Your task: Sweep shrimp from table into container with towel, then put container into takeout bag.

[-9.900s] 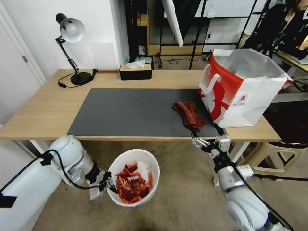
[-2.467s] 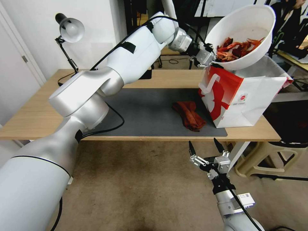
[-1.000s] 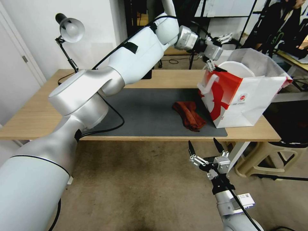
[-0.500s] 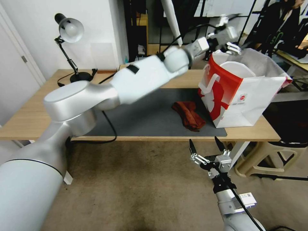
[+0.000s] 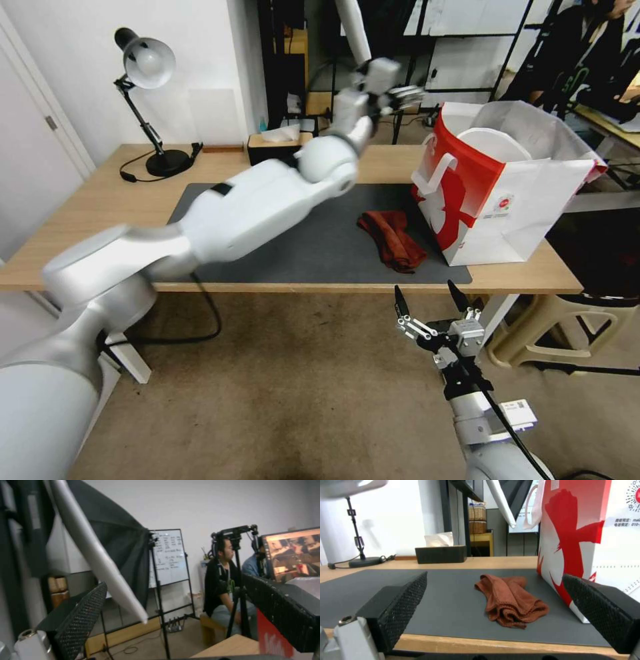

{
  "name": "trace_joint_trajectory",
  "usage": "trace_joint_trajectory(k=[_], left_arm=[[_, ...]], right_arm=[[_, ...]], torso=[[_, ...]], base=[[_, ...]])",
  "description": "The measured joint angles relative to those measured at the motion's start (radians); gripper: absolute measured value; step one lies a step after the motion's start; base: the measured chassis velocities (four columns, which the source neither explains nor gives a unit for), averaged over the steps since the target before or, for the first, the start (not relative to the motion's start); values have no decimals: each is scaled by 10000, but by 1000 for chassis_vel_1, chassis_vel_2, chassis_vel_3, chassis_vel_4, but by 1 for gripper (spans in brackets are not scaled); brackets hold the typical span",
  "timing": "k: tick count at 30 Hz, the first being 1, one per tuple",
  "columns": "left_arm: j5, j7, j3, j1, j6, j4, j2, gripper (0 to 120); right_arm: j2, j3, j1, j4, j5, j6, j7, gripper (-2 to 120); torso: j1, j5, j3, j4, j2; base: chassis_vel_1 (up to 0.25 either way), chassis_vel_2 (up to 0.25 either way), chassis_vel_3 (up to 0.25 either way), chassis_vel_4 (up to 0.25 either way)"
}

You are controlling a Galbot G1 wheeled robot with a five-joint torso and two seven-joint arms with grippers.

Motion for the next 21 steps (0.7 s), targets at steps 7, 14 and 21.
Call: trace_joint_trajectory(k=[7, 14, 21], left_arm=[[169, 57, -245, 427, -83, -382, 453, 100], [307, 148, -454, 774, -184, -713, 889, 100], [828, 407, -1696, 2466, -538, -2049, 2650, 100]], right_arm=[[19, 17, -7, 14, 0, 0, -9, 100], [32, 36, -19, 16, 2, 5, -21, 100], [125, 112, -43, -7, 12, 183, -124, 100]], torso=[[0, -2, 0, 0, -1], [0, -2, 0, 0, 0], [-1, 4, -1, 1, 0]], base=[[0, 0, 0, 0], [0, 0, 0, 0], [0, 0, 0, 0]])
